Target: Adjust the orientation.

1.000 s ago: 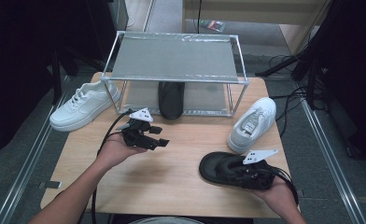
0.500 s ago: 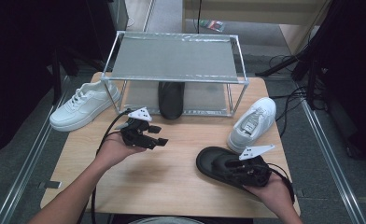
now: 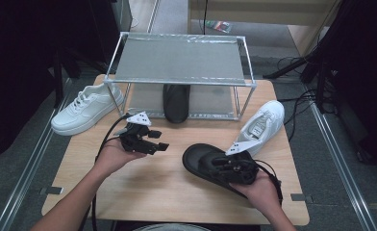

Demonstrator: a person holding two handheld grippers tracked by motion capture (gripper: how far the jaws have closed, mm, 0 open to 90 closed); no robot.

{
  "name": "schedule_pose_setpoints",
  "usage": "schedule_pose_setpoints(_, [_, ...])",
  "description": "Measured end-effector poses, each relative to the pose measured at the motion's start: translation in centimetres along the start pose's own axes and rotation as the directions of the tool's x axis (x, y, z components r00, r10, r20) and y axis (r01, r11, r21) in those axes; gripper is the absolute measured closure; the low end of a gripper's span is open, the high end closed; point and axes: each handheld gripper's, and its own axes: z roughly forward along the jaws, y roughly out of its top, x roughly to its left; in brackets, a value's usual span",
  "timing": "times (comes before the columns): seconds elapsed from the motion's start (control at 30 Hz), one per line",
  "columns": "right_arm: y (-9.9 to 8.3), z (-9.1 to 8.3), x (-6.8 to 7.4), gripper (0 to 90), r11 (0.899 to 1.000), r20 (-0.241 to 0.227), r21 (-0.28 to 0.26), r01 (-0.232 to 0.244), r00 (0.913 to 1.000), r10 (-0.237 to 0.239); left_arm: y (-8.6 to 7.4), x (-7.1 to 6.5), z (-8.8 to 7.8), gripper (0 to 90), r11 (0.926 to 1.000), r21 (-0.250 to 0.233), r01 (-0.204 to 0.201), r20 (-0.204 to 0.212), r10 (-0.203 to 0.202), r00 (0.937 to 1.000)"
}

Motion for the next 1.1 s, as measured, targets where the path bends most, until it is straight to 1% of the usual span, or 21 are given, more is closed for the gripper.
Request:
schedule_pose_setpoints(0.13, [1.7, 1.1, 0.7, 80.6, 1.000, -0.017, 0.002, 0.000, 0.9998, 0.000, -0.2, 0.0, -0.3, 38.7, 1.0000, -0.003, 0.008, -0.009, -0.008, 0.9999])
schedule_pose_setpoints(0.2, [2.6, 1.9, 1.1, 80.6, 1.000, -0.016, 0.003, 0.020, 0.9997, -0.020, -0.4, 0.0, -0.4, 38.7, 1.0000, -0.006, 0.008, -0.010, -0.008, 0.9999])
schedule_pose_setpoints(0.27, [3.4, 2.8, 1.3, 80.6, 1.000, -0.021, -0.006, 0.029, 0.9994, -0.029, -0.5, 0.0, -0.6, 38.4, 0.9999, -0.003, 0.010, -0.007, -0.010, 0.9999])
schedule_pose_setpoints(0.33, [4.1, 3.7, 1.5, 80.5, 0.999, -0.032, -0.013, 0.030, 0.9990, -0.031, -0.7, 0.0, -0.8, 38.2, 0.9999, -0.001, 0.014, -0.015, -0.014, 0.9998])
schedule_pose_setpoints(0.4, [4.8, 4.7, 1.6, 80.4, 1.000, -0.042, -0.008, 0.030, 0.9987, -0.030, -1.0, 0.0, -1.0, 38.1, 0.9998, -0.001, 0.021, -0.017, -0.021, 0.9996])
schedule_pose_setpoints(0.5, [5.5, 6.1, 1.6, 80.2, 0.999, -0.041, 0.008, 0.038, 0.9985, -0.038, -1.3, -0.1, -1.1, 38.1, 0.9996, -0.002, 0.027, -0.023, -0.027, 0.9994])
schedule_pose_setpoints(0.57, [6.0, 6.9, 1.4, 80.0, 1.000, -0.039, 0.006, 0.028, 0.9989, -0.027, -1.5, -0.1, -1.2, 38.1, 0.9996, -0.002, 0.029, -0.027, -0.029, 0.9992])
schedule_pose_setpoints(0.63, [6.4, 7.6, 1.2, 79.4, 1.000, -0.026, -0.002, 0.023, 0.9994, -0.023, -1.6, -0.2, -1.4, 38.2, 0.9995, -0.010, 0.029, -0.028, -0.029, 0.9992])
schedule_pose_setpoints(0.73, [6.6, 8.6, 0.9, 79.4, 0.999, -0.003, -0.007, 0.044, 0.9990, -0.044, -1.8, -0.5, -1.5, 38.1, 0.9996, -0.023, 0.017, -0.025, -0.018, 0.9995])
schedule_pose_setpoints(0.83, [6.7, 9.7, 0.3, 79.3, 1.000, 0.007, -0.002, 0.031, 0.9995, -0.031, -2.0, -0.7, -1.1, 38.1, 0.9999, -0.007, 0.012, -0.022, -0.012, 0.9997])
schedule_pose_setpoints(0.87, [6.7, 9.9, 0.3, 79.2, 1.000, 0.010, 0.002, 0.020, 0.9998, -0.020, -2.0, -0.8, -0.9, 38.1, 0.9999, -0.003, 0.014, -0.019, -0.014, 0.9997])
schedule_pose_setpoints(0.93, [6.7, 10.3, 0.0, 78.2, 1.000, 0.016, 0.007, 0.019, 0.9997, -0.019, -2.2, -0.9, -0.6, 38.3, 0.9998, 0.005, 0.019, -0.010, -0.019, 0.9998])
schedule_pose_setpoints(0.97, [6.7, 10.5, 0.0, 78.1, 1.000, 0.020, 0.013, 0.015, 0.9997, -0.015, -2.3, -0.9, -0.4, 39.1, 0.9997, -0.002, 0.023, 0.000, -0.023, 0.9997])
schedule_pose_setpoints(1.03, [6.6, 10.8, -0.2, 77.9, 0.999, 0.026, 0.006, 0.033, 0.9991, -0.033, -2.3, -0.9, -0.1, 40.9, 0.9992, -0.006, 0.039, 0.019, -0.039, 0.9991])
schedule_pose_setpoints(1.1, [6.4, 10.8, -0.3, 77.2, 0.999, 0.018, -0.006, 0.031, 0.9993, -0.031, -2.3, -0.9, 0.2, 42.5, 0.9992, -0.004, 0.039, 0.018, -0.039, 0.9991])
